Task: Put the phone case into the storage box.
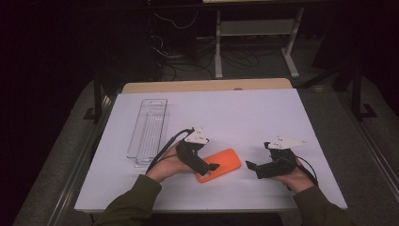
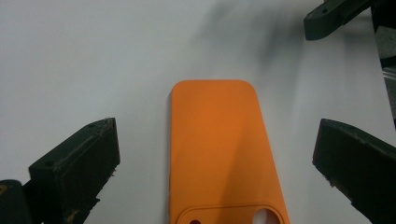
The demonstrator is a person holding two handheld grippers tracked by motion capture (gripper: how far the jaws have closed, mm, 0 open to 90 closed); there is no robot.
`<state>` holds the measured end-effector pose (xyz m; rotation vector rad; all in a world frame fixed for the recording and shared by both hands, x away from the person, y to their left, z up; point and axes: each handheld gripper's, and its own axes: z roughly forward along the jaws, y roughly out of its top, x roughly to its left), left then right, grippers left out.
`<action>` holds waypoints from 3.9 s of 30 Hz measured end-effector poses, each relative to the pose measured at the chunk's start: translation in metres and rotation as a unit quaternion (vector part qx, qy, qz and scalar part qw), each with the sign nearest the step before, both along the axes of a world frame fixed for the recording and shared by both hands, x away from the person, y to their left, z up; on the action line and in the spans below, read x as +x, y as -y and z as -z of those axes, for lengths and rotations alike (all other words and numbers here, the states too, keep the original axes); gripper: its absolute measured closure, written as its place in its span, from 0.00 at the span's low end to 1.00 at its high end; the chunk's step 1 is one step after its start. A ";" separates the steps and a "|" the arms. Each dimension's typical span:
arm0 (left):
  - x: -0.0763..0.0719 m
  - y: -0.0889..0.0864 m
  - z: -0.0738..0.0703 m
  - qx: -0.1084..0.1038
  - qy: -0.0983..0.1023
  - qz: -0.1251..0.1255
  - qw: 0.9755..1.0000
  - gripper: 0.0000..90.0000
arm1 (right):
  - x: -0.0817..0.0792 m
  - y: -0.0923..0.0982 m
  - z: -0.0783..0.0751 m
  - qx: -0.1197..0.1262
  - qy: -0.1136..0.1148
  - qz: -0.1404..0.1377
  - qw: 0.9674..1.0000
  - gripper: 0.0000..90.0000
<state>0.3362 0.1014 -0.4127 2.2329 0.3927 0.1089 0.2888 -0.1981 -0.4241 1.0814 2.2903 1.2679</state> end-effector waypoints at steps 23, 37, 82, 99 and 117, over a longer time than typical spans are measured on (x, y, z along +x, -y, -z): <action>-0.002 0.005 0.009 0.059 0.001 -0.007 0.998 0.00 | 0.000 0.000 0.000 0.000 0.000 -0.001 1.000 0.00; -0.001 0.009 0.016 0.090 -0.006 0.002 0.996 0.00 | 0.000 0.000 0.000 0.000 0.000 0.000 1.000 0.00; -0.009 0.021 0.034 0.132 -0.015 0.017 0.991 0.01 | 0.001 0.001 0.000 0.000 0.001 -0.001 1.000 0.00; -0.012 0.020 0.033 0.113 -0.013 0.007 0.994 0.16 | 0.001 0.000 0.000 0.004 -0.003 0.001 1.000 0.00; -0.011 0.023 0.030 0.127 -0.012 0.008 0.992 0.17 | 0.001 0.001 0.001 0.006 -0.004 -0.001 1.000 0.00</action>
